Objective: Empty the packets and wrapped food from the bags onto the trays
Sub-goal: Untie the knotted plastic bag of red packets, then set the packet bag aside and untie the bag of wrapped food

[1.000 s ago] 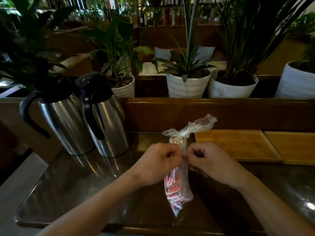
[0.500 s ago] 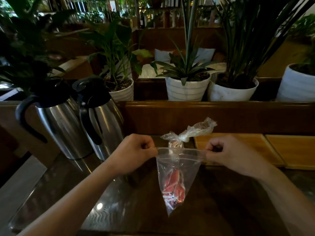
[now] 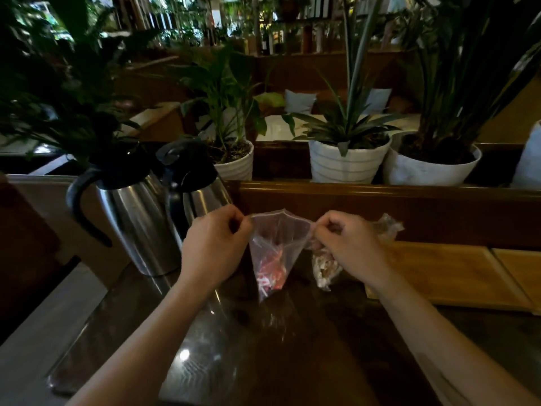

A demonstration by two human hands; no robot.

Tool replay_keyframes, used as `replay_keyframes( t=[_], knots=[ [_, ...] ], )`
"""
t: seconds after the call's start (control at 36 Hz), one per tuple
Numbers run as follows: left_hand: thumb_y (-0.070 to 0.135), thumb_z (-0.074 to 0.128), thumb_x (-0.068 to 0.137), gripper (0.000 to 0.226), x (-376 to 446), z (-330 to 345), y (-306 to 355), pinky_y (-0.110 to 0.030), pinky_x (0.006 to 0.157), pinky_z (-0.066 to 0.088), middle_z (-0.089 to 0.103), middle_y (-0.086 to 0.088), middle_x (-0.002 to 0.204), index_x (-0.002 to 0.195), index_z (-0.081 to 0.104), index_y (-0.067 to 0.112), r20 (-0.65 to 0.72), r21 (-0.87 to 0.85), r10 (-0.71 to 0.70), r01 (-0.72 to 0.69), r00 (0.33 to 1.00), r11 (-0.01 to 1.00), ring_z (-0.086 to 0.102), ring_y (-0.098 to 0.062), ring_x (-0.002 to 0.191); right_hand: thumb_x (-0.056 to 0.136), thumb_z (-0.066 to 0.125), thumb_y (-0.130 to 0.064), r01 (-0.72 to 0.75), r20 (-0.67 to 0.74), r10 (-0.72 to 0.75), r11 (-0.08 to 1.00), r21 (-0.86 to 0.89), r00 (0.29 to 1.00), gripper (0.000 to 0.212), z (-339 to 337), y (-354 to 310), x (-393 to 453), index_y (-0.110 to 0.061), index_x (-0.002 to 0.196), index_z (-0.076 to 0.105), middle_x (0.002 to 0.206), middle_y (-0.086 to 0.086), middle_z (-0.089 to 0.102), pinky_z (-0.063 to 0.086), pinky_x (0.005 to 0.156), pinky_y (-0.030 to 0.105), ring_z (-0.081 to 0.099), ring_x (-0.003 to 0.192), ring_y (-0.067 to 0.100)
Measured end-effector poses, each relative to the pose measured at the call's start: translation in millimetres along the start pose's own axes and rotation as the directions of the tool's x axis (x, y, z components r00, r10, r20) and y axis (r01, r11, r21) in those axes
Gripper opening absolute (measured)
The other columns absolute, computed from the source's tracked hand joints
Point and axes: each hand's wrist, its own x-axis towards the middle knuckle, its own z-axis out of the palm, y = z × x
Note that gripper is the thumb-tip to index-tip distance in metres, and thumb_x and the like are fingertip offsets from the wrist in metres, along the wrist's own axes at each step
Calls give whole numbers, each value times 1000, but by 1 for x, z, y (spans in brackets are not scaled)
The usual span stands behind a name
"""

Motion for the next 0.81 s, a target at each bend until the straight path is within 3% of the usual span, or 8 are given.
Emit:
replay_keyframes(
  t=[0.08,0.19,0.36,0.53,0.67,0.81],
  knots=[
    [35,57,94,12,1,6,-7,-17,46,40,60,11,70,86,61,27,-57,215,21,-9,998,976,54,0,55,93,62,-32,-3,-10,3,1000,-27,1000,17,19,0,13,-30,76,66,71,-6,71,60,67,39,70,69,5],
    [34,55,95,14,1,13,-18,-25,50,50,62,8,80,88,62,24,-64,271,-5,23,998,962,57,-6,61,93,59,-38,-2,12,2,999,-37,1000,18,35,4,17,-32,77,65,73,-7,72,61,67,41,69,68,5],
    [45,47,96,24,-2,17,-20,-14,47,30,58,11,87,93,60,26,-93,196,2,16,996,980,47,5,59,95,54,-44,-55,35,55,998,18,998,18,35,11,15,-34,83,64,80,-10,72,56,61,28,67,70,-4],
    [42,45,95,25,-30,28,-13,-15,55,44,57,10,95,101,60,24,-99,-23,156,-159,983,987,54,5,69,94,51,-50,-38,13,37,999,34,999,24,13,27,-5,-31,92,66,81,-10,70,55,67,28,67,74,2],
    [44,44,94,16,-63,58,-4,-13,56,48,53,21,92,98,56,35,95,-126,284,-272,954,954,60,-1,74,80,42,-68,-46,16,46,999,27,999,41,-19,48,-33,-37,94,65,89,-25,67,50,67,18,65,79,-3],
    [62,39,86,24,-80,106,5,-8,62,35,47,29,85,104,47,48,372,-78,269,-259,888,963,52,10,77,86,52,-56,-164,-65,162,986,-25,985,31,-43,76,-57,-31,77,68,68,-9,68,44,51,17,64,59,4]
  ],
)
